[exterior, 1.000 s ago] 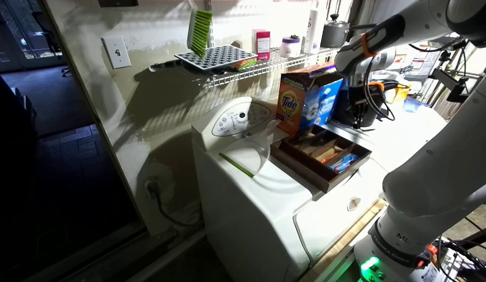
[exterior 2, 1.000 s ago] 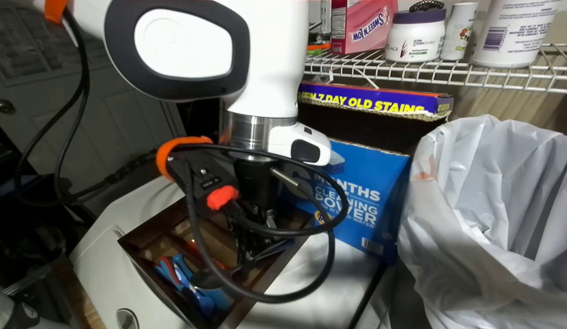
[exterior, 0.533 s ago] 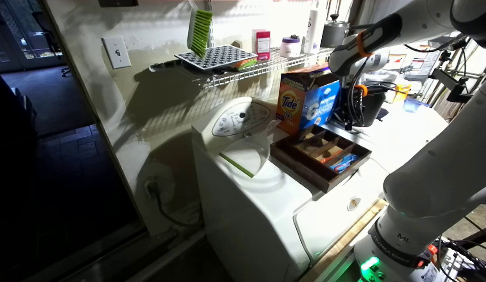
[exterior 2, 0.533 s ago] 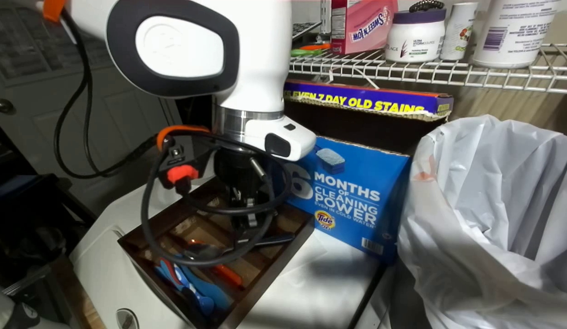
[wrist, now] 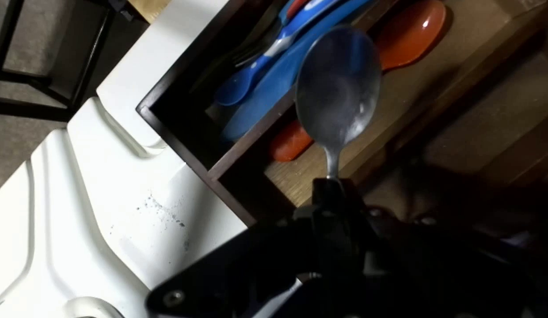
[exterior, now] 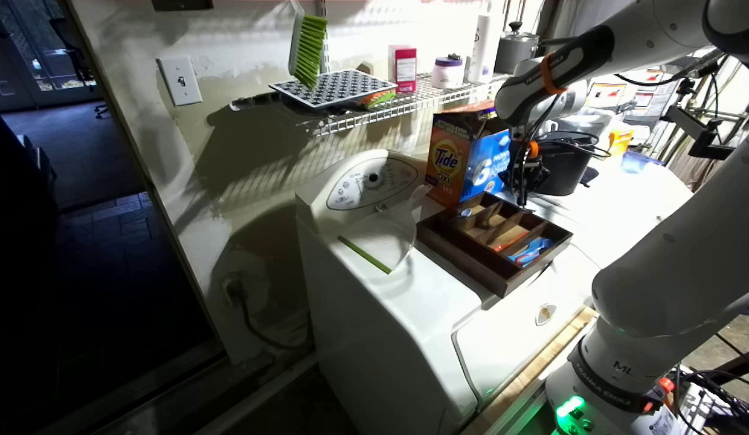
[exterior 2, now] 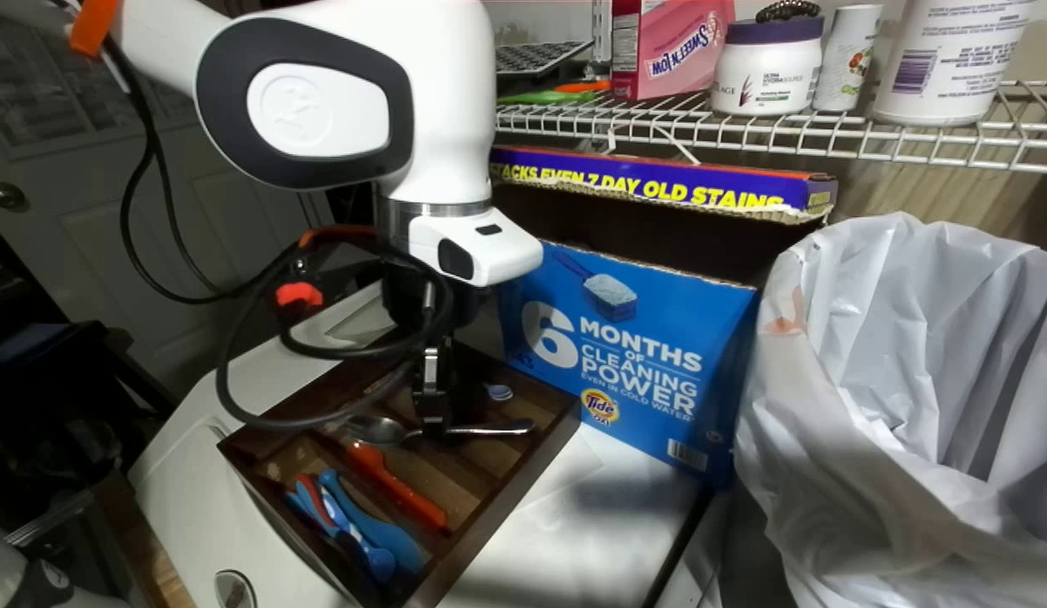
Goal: Put the spoons in the cutlery rack
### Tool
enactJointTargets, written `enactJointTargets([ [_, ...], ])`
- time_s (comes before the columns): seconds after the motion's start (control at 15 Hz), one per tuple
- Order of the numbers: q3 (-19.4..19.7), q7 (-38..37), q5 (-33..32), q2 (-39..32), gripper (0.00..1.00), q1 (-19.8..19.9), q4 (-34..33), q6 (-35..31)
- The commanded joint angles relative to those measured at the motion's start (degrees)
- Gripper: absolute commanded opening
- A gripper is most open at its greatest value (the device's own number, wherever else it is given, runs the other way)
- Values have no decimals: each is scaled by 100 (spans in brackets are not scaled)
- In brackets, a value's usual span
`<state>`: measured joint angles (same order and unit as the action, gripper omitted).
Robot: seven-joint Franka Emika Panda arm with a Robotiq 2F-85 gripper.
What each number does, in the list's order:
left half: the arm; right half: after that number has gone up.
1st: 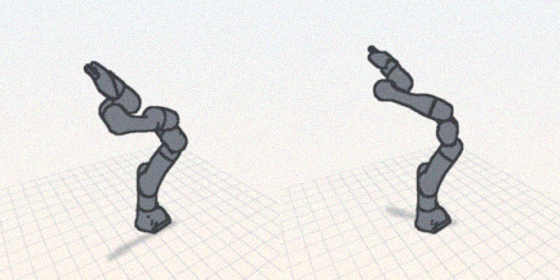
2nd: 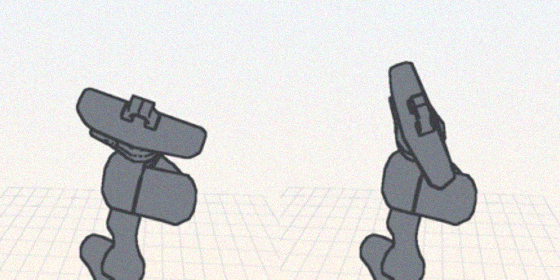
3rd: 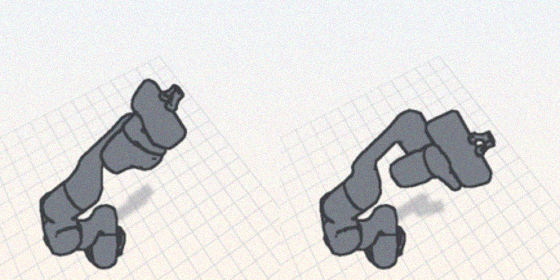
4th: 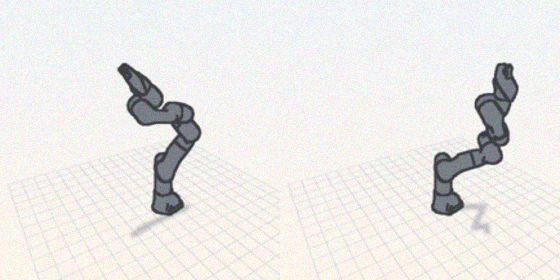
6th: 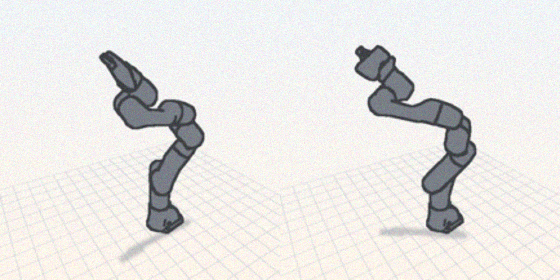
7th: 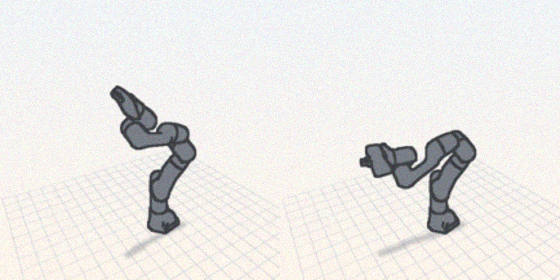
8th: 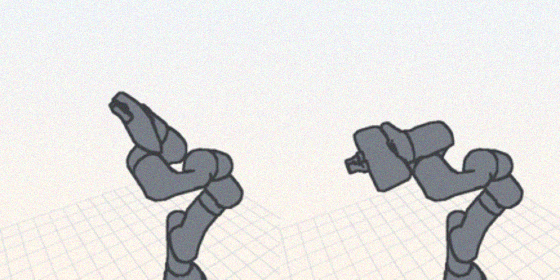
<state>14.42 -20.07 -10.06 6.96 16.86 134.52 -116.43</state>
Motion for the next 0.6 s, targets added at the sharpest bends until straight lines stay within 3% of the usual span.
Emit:
enactJointTargets([
  [0.0,-84,-739,266,136,2,-31,215,-269],
  [0.53,-233,-1684,697,-47,2,-109,248,-489],
])
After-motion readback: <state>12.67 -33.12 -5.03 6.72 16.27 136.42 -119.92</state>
